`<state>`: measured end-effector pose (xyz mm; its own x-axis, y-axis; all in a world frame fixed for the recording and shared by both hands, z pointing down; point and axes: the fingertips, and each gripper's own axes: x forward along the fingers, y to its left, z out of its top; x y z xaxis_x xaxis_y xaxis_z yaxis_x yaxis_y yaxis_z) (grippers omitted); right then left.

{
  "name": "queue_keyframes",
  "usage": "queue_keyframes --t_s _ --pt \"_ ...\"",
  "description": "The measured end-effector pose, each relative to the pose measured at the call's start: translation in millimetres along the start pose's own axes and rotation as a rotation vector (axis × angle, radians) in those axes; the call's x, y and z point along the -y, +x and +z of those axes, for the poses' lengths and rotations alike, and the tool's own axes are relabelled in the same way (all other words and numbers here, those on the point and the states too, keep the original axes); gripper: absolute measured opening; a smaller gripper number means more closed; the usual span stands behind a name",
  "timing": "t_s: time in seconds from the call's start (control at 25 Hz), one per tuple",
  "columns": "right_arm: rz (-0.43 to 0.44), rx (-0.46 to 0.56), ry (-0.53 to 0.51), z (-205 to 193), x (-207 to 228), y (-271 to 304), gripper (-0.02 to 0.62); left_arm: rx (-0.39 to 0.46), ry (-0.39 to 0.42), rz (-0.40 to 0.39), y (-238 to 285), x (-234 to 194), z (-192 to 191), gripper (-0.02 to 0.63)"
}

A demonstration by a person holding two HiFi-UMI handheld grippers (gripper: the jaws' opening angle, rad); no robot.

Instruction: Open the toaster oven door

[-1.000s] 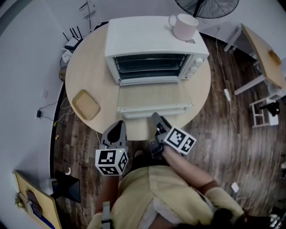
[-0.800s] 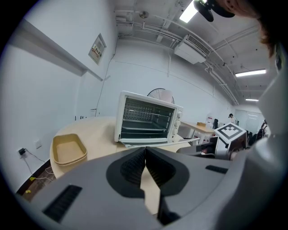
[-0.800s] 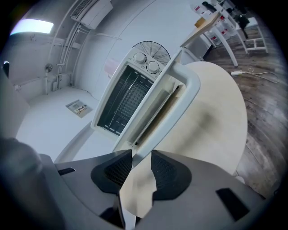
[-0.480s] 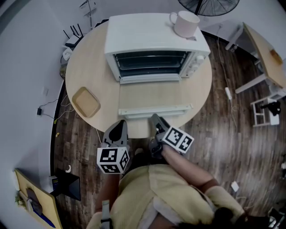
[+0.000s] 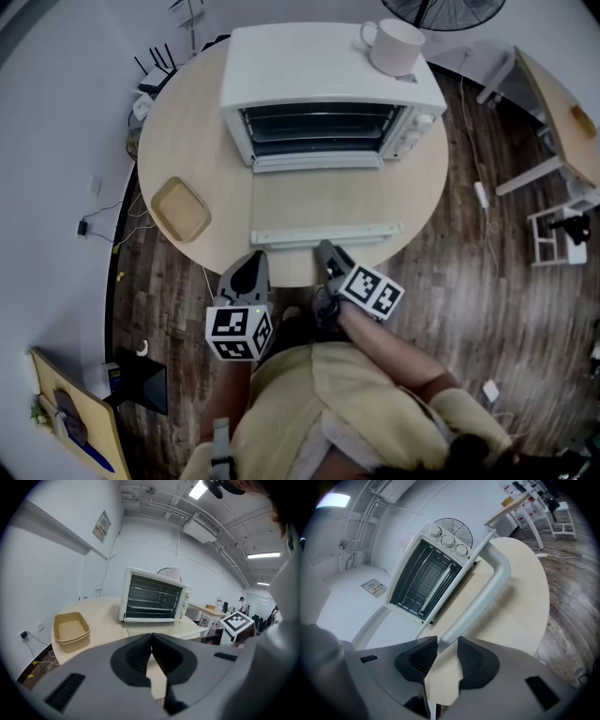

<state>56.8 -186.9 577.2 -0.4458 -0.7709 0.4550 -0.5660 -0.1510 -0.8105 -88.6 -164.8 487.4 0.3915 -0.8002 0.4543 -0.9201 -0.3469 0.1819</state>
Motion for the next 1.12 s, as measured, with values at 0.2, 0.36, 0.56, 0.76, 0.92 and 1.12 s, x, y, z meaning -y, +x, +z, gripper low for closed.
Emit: queue_keyframes --t_s 0.2,0.36,0.56,0.76,0.92,1.12 --pt "-0.018 -0.004 0.0 -2 4 0 0.132 -0.022 -0.013 0.005 2 -2 -10 0.003" --pt "-0.026 -0.009 0.002 -3 5 1 0.132 -0.038 -0.021 0.009 3 -5 -17 0.003" --pt "-0.039 -0.01 0.006 -4 7 1 0.132 -0.048 -0.032 0.012 3 -8 -23 0.003" --pt "-0.048 -0.011 0.014 -6 10 2 0.132 -0.059 -0.037 0.012 4 -8 -28 0.003" --pt "-0.057 -0.012 0.016 -7 12 2 0.13 -0.066 -0.042 0.014 4 -10 -31 0.003" --pt "-0.087 -0.022 0.031 -10 19 3 0.114 -0.069 -0.051 0.014 5 -12 -33 0.003"
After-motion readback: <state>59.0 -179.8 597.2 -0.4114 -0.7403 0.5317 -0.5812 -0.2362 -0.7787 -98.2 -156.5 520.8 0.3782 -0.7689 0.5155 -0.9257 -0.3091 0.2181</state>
